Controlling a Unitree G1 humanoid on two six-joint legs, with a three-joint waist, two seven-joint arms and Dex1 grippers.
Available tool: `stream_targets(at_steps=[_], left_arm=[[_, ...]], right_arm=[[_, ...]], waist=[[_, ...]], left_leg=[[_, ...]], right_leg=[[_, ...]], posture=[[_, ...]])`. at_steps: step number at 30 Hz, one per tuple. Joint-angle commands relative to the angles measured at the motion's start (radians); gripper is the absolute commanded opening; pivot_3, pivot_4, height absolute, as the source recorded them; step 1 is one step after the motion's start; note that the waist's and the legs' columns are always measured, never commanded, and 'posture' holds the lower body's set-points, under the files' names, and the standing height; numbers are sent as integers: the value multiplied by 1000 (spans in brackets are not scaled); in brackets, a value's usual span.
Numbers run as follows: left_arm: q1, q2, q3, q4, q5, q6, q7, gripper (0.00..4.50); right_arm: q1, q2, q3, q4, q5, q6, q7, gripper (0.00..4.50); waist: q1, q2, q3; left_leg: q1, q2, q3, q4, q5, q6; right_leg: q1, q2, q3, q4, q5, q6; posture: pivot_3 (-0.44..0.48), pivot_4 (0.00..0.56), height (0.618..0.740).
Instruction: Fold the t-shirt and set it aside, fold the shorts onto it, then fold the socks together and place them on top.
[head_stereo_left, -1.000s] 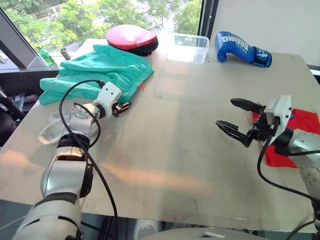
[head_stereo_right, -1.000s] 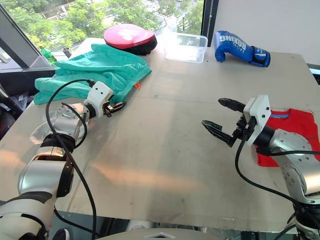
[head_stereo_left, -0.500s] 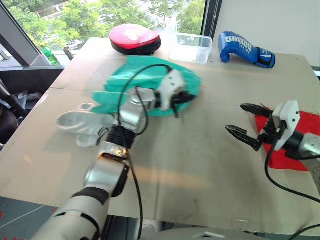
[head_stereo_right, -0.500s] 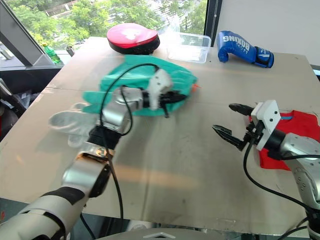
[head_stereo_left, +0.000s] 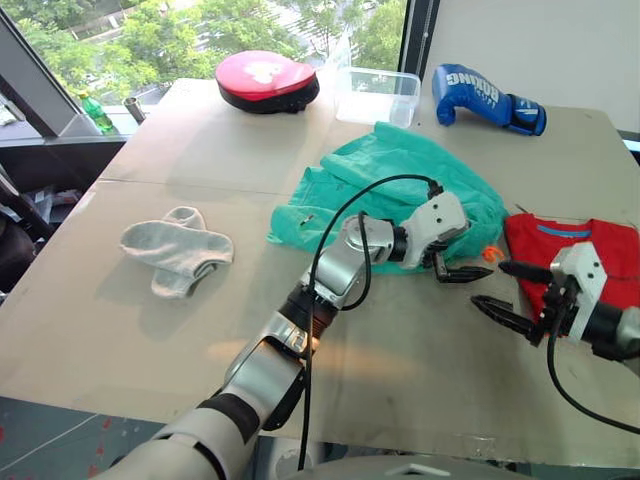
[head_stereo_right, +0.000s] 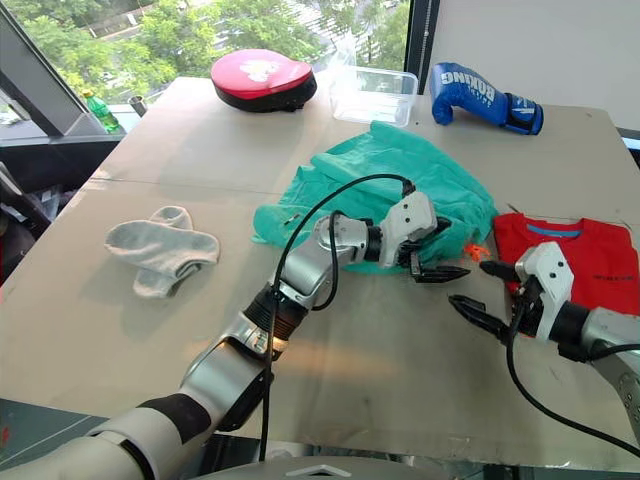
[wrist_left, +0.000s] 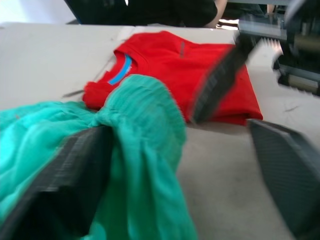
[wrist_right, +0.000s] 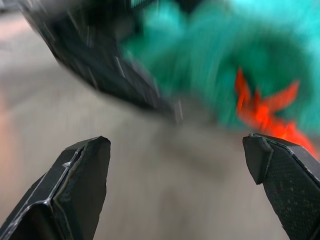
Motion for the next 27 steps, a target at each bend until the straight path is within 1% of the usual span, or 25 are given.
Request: stream_targets(at_steps=[1,4,7,9,11,14,17,20,21,23,25,27], left_arm=[[3,22,62,-138,-84,53,-22,4467],[3,55,118,-222,-159,107,-39,4467],[4,131,143,-296,-197,136,-88,4467],[6,183,173,-317,-204,141,-84,4467],[15,251,204,-314,-197,138,-83,4467],[38,353,245,-301,-203,139,-98,4467],[59,461,324,-225,-190,115,-82,4467],[81,541,363,-175,-196,99,-104,4500],[99,576,376,-161,-205,110,-123,4500],[142,644,397,-138,-220,125,-176,4500],[181,688,420,-108,-243,154,-210,4500],[212,714,440,-50,-249,151,-224,4500]], right_arm=[[3,9,-22,-13,16,20,-15,4500],[-14,47,-2,-6,24,27,-39,4500],[-38,79,27,18,2,19,-57,4500],[-49,99,36,28,5,18,-61,4500],[-58,122,43,32,22,24,-66,4500],[-72,144,78,42,2,-2,-53,4500],[-115,171,104,55,8,-16,-50,4500],[-136,179,114,53,16,-14,-45,3639],[-138,181,110,52,22,-11,-45,3201],[-141,179,102,51,29,-5,-43,2101],[-140,171,100,52,28,-6,-36,1396],[-138,166,101,52,25,-5,-32,400]], waist=[[-5,0,0],[-8,0,0],[-10,1,0],[-8,1,-1],[-9,2,-1],[-10,2,-1],[-9,2,-1],[-9,2,-1],[-8,2,-1],[-6,2,-1],[-5,2,-1],[-4,2,-1]], left_leg=[[0,0,0,0,0,0],[0,0,-1,0,0,0],[1,0,-1,0,0,0],[2,0,-2,0,0,0],[2,0,-4,0,0,0],[3,0,-4,0,0,0],[3,1,-5,-1,0,0],[3,1,-4,0,0,0],[3,1,-5,-1,0,0],[3,1,-5,-1,0,0],[2,1,-5,-1,0,0],[2,1,-5,-1,0,0]], right_leg=[[0,0,0,0,0,0],[0,0,-1,0,0,0],[1,0,-1,0,0,0],[3,0,-2,-1,0,0],[5,0,-2,-3,0,0],[6,0,-3,-4,0,0],[7,0,-4,-4,0,0],[7,0,-5,-4,0,0],[7,0,-6,-4,0,0],[7,-1,-7,-5,0,0],[7,-2,-7,-6,0,0],[7,-2,-8,-6,0,0]], posture=[[0,150,735],[0,150,735],[0,150,735],[0,150,735],[0,150,735],[0,150,735],[0,150,735],[0,150,735],[0,150,735],[0,150,735],[0,150,735],[0,150,735]])
